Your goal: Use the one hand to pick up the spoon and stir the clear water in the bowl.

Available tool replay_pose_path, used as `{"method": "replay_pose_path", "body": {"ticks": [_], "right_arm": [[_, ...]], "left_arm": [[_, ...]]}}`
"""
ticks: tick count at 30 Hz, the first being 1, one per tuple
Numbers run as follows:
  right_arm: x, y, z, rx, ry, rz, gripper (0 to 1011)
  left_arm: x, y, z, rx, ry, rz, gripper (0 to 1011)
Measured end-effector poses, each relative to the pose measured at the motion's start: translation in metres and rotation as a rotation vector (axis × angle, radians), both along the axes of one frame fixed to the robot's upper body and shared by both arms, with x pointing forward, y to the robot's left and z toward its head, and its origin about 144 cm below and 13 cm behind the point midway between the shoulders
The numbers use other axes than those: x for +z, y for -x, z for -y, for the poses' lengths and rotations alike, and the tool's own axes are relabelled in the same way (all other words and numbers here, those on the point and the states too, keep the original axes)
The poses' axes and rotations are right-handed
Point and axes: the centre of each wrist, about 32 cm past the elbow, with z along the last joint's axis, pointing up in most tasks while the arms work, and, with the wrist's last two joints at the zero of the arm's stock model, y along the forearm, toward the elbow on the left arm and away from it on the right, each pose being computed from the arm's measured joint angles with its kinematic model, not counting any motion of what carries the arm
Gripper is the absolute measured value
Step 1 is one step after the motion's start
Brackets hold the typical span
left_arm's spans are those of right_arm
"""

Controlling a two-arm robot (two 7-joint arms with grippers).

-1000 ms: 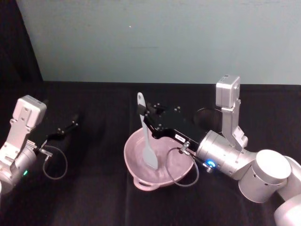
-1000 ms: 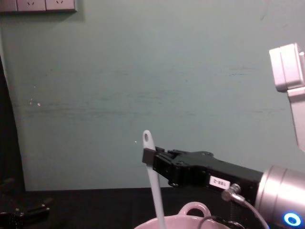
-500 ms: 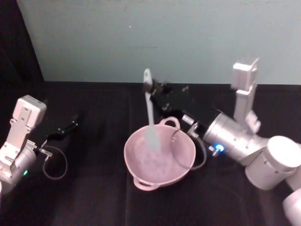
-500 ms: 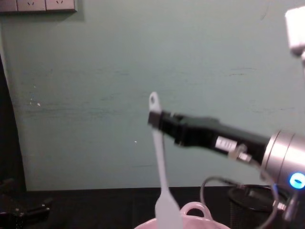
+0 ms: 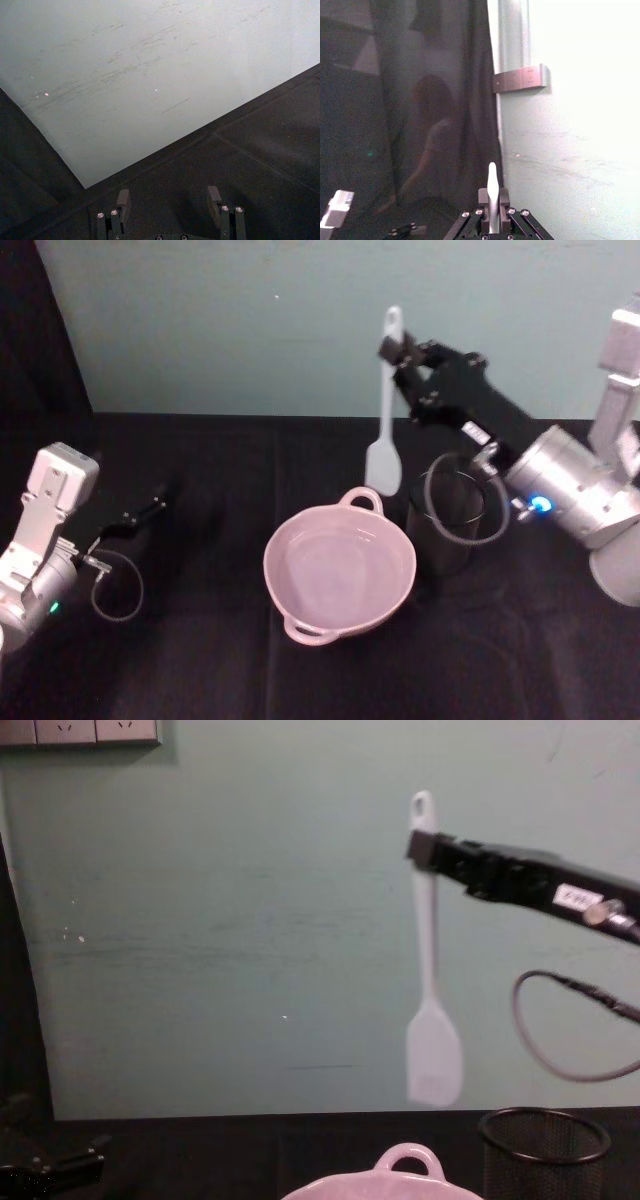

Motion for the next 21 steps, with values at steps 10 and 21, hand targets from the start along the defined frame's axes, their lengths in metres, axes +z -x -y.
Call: {"method": "replay_pose_path", "body": {"ticks": [10,21], "right_arm": [[0.008,-0.003,0.037,-0.107,0.010,-0.010,121],[-0.001,-0.010,0.058,-0.161,0.019,-0.136,121]], "left_arm": [[0.000,0.000,0.000,0.000,0.000,0.000,1005],[0.000,0.000,0.000,0.000,0.000,0.000,1005]]}}
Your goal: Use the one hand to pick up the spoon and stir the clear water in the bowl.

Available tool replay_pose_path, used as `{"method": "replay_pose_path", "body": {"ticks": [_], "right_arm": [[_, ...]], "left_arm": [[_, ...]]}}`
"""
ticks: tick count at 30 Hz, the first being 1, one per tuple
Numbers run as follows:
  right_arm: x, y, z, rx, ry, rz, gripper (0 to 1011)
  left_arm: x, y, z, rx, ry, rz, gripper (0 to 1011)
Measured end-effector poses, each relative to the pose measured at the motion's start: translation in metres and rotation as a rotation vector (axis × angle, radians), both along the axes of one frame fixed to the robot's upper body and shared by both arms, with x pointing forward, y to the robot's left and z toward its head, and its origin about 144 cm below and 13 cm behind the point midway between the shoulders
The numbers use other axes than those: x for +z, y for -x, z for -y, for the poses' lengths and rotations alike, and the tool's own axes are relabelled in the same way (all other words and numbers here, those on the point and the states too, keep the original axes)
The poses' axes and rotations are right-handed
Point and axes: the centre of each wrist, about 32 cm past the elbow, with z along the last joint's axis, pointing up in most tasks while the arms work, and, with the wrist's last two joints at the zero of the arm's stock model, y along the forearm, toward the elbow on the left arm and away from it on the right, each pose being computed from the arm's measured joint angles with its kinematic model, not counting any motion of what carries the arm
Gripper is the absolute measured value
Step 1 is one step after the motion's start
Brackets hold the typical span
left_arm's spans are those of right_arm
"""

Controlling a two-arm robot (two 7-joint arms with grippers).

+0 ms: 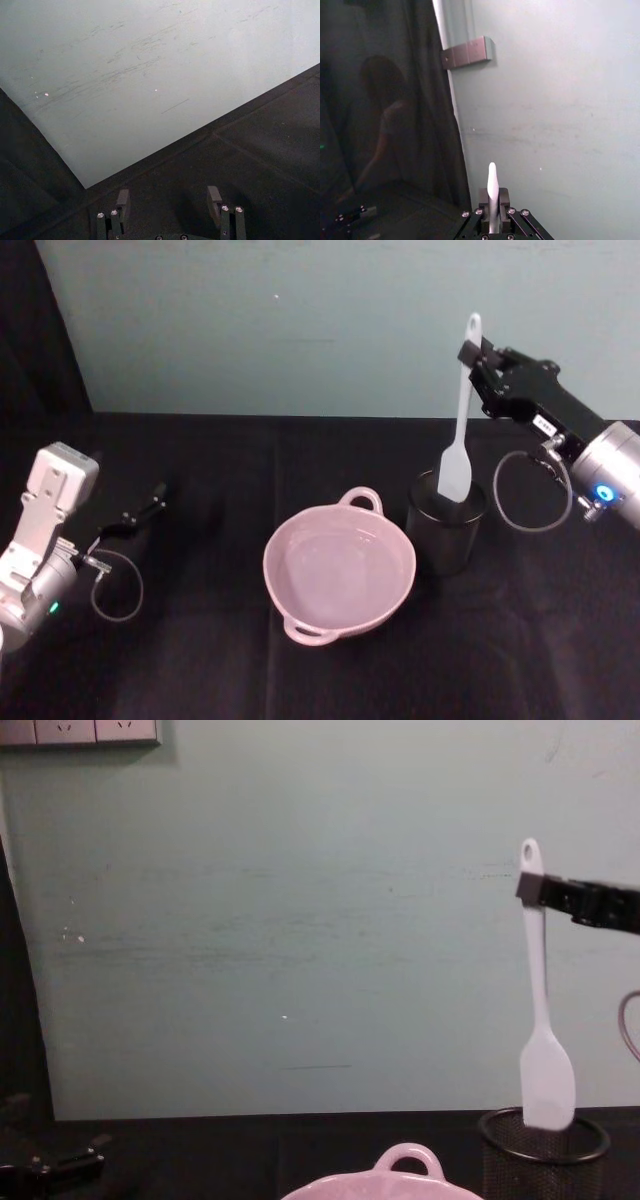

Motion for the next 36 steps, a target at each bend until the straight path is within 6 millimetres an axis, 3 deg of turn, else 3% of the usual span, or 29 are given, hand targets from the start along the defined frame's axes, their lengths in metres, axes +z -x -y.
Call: {"method": "replay_pose_path", "body": {"ticks": [24,36], "right_arm": [[-0.069,-0.028,0.033,0.106,-0.232,-0.208,121],[-0.089,-0.035,0.040,0.133,-0.296,-0.266,121]], "left_arm": [[0.000,0.000,0.000,0.000,0.000,0.000,1005],[0.000,0.000,0.000,0.000,0.000,0.000,1005]]}}
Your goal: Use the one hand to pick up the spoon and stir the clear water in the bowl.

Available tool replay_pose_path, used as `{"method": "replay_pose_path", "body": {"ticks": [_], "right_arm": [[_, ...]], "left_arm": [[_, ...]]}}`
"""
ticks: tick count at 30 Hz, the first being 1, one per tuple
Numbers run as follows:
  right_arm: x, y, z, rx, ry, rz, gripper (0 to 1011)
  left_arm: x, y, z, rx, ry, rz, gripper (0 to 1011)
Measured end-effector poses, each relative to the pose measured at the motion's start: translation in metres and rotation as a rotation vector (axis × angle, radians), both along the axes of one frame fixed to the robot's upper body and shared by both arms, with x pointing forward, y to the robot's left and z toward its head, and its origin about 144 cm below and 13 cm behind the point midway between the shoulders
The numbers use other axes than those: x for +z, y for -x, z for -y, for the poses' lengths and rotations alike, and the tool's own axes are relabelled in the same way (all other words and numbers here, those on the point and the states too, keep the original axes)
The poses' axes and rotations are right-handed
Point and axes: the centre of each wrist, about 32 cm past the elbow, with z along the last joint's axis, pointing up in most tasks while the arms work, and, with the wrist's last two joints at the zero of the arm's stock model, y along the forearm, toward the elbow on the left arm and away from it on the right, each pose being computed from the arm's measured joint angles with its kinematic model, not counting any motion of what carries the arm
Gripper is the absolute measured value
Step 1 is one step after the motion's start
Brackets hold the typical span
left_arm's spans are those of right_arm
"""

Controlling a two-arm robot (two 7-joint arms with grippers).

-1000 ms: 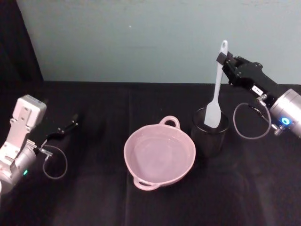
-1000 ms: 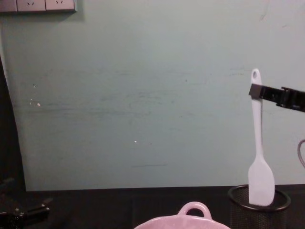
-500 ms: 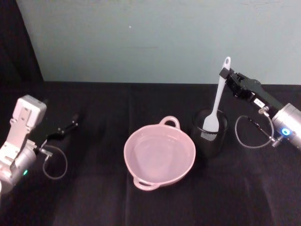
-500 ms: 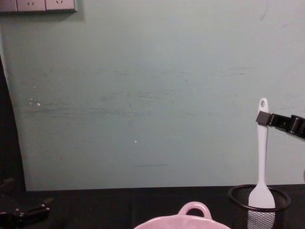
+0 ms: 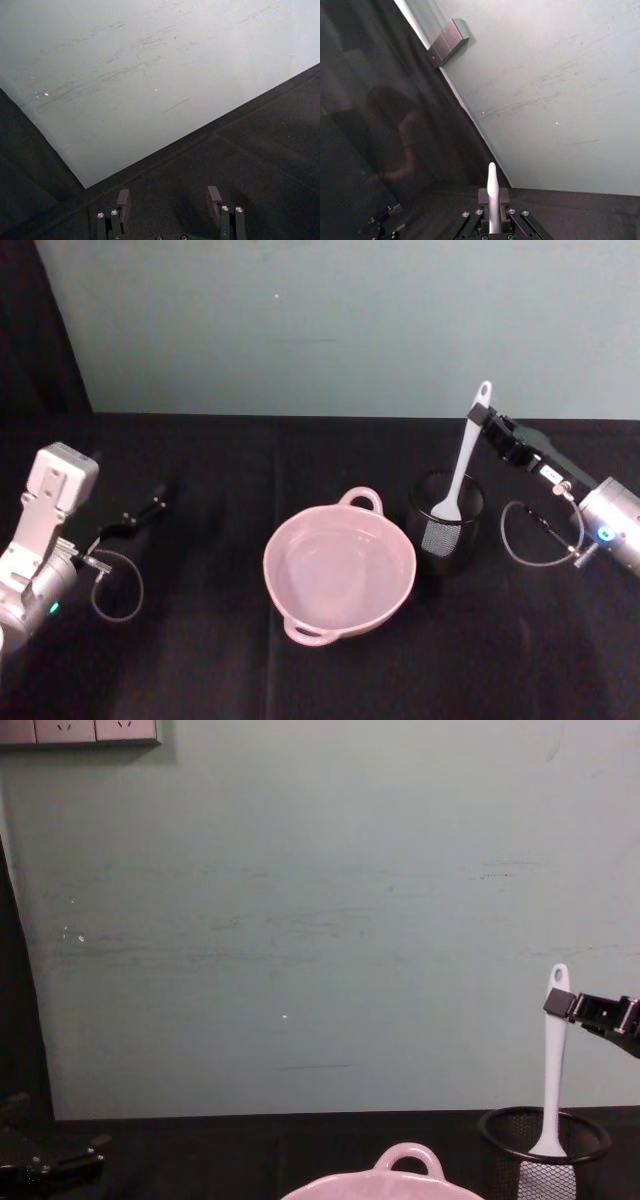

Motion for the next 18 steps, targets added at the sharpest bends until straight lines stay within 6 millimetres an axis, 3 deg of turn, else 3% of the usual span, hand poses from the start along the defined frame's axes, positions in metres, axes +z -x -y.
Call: {"method": "replay_pose_path", "body": {"ticks": [18], "right_arm": [[-0.014,-0.002,0.000,0.015,-0.030,-0.031,121]], "left_arm": [[0.000,0.000,0.000,0.000,0.000,0.000,1005]]}}
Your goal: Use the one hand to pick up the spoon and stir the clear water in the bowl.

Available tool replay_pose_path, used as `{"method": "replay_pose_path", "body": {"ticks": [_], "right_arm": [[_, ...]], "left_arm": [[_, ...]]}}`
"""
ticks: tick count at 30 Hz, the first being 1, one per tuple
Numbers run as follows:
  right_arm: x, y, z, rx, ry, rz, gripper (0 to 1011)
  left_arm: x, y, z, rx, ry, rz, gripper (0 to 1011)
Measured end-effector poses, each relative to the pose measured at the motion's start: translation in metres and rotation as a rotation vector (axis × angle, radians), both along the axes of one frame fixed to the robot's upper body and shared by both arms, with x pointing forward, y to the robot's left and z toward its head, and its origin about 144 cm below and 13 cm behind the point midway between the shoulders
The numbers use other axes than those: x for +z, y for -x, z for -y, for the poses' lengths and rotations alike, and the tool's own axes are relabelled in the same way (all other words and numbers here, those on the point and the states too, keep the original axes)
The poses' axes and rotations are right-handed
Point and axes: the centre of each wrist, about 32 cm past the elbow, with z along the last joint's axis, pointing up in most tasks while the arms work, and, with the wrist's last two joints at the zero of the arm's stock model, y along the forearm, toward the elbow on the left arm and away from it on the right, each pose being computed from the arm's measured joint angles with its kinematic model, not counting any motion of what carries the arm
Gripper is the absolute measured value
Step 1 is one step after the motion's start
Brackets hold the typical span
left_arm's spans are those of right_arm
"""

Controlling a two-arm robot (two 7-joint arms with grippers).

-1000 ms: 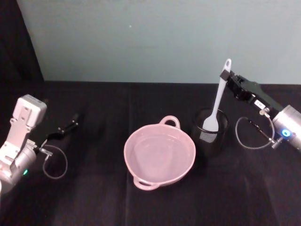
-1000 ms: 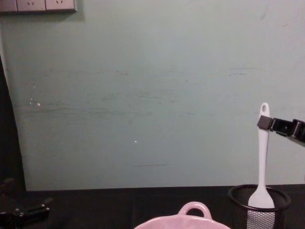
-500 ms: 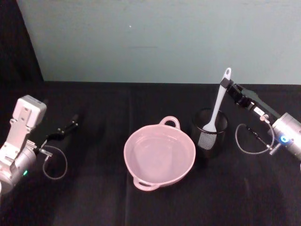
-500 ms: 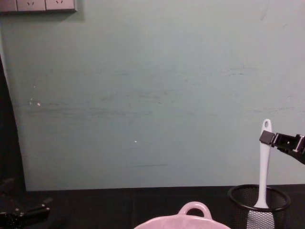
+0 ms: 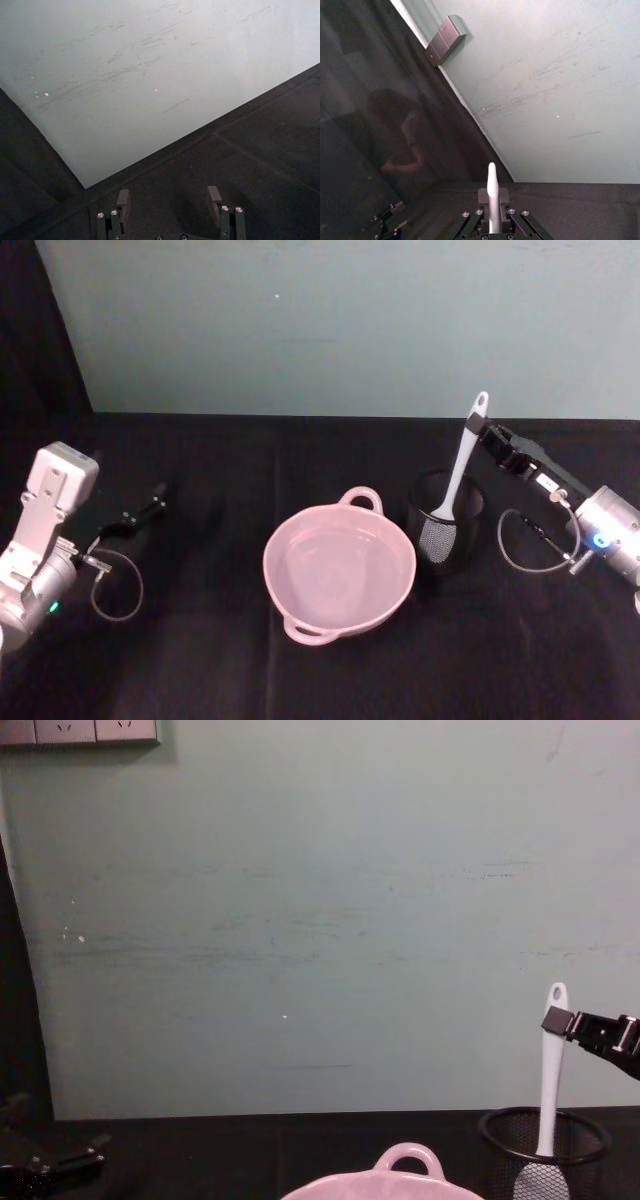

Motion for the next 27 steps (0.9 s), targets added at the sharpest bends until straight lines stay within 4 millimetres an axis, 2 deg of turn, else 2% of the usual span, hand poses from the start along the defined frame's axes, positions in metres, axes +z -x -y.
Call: {"method": "replay_pose_path", "body": {"ticks": [13,17,18,20,21,23,25,27], "right_arm": [[-0.0044,0.0017,-0.0021,-0.004,-0.014,-0.013,137],[-0.0061,0.0026,-0.0031,-0.018,-0.010,-0.030,281],[-0.0064,0.0027,-0.0031,-0.021,-0.008,-0.034,281],[-0.0071,0.0032,-0.0030,-0.028,-0.005,-0.044,381],[-0.0074,0.0034,-0.0029,-0.030,-0.004,-0.046,381],[-0.0085,0.0045,-0.0021,-0.037,-0.001,-0.053,479],[-0.0091,0.0051,-0.0015,-0.042,0.001,-0.057,510],[-0.0098,0.0058,-0.0006,-0.049,0.004,-0.062,583]], "left_arm": [[0.0000,0.0000,0.0000,0.000,0.000,0.000,1005],[0.0000,0.0000,0.0000,0.000,0.000,0.000,1005],[0.0000,0.0000,0.0000,0.000,0.000,0.000,1005],[0.0000,0.0000,0.0000,0.000,0.000,0.000,1005],[0.0000,0.0000,0.0000,0.000,0.000,0.000,1005],[0.0000,0.0000,0.0000,0.000,0.000,0.000,1005],[0.0000,0.0000,0.0000,0.000,0.000,0.000,1005],[0.0000,0.0000,0.0000,0.000,0.000,0.000,1005]]}}
